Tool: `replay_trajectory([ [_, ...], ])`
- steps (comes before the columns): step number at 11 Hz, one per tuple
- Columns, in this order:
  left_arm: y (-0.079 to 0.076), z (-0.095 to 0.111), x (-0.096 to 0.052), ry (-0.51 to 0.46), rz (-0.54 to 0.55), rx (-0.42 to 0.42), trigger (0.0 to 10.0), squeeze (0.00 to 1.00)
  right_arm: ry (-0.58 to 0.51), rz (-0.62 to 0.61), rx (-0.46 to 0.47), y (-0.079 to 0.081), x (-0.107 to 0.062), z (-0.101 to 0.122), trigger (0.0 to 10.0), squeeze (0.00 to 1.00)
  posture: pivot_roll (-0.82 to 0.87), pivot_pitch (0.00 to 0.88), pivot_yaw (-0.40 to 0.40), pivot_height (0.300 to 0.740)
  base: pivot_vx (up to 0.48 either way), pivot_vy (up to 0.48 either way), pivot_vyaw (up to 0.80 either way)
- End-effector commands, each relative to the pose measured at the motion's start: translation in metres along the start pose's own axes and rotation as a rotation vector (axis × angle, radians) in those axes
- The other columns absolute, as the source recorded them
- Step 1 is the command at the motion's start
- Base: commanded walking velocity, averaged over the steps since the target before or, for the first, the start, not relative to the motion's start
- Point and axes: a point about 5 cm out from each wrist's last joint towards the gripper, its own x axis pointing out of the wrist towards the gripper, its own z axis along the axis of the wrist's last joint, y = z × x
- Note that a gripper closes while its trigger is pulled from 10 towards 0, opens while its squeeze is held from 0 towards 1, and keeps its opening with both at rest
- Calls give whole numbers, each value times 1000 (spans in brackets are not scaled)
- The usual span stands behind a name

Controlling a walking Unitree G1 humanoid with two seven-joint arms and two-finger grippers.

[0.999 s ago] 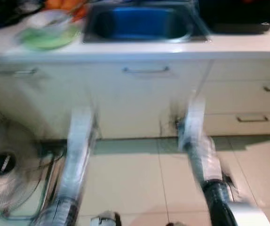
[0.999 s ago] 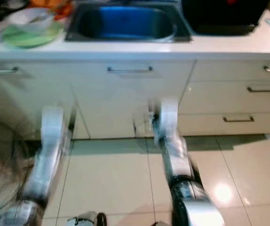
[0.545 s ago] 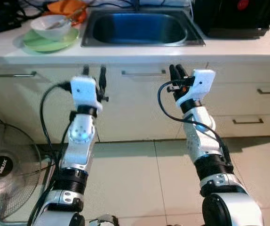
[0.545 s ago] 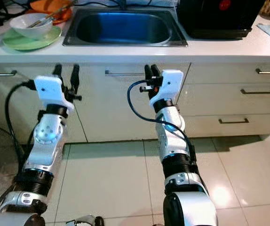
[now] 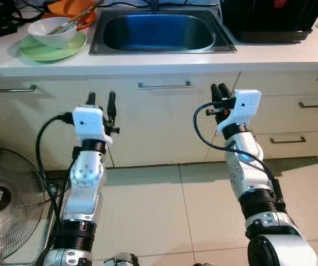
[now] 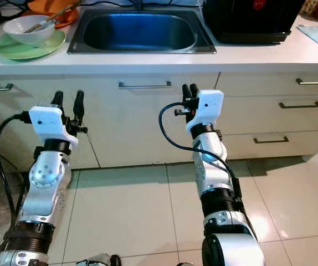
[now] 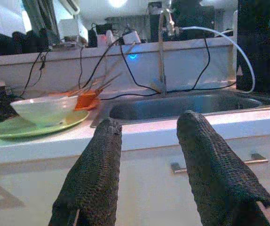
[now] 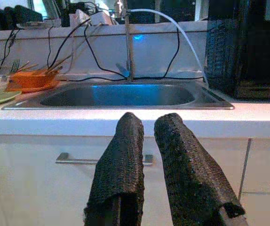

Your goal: Kitchen organization

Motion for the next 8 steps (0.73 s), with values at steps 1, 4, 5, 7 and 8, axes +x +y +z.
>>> replay_trajectory([
  [1,1,0,0,12,-12,18,10000,0,-17,-6,-22,-1,-1,3,10000,0,101,63,20,740,0,0,0],
  [4,2,4,6,7,5,12,10000,0,-32,-3,-6,7,4,7,10000,0,97,60,22,740,211,0,0],
  [5,-1,6,8,2,2,9,10000,0,-39,22,-8,11,6,9,10000,0,101,62,20,740,349,0,725],
  [7,-3,7,7,-1,-2,5,10000,0,-33,22,4,12,6,8,10000,0,104,64,19,740,321,0,378],
  [8,-4,7,8,-3,-7,5,10000,0,-26,17,21,12,5,7,10000,0,103,63,19,740,394,0,0],
])
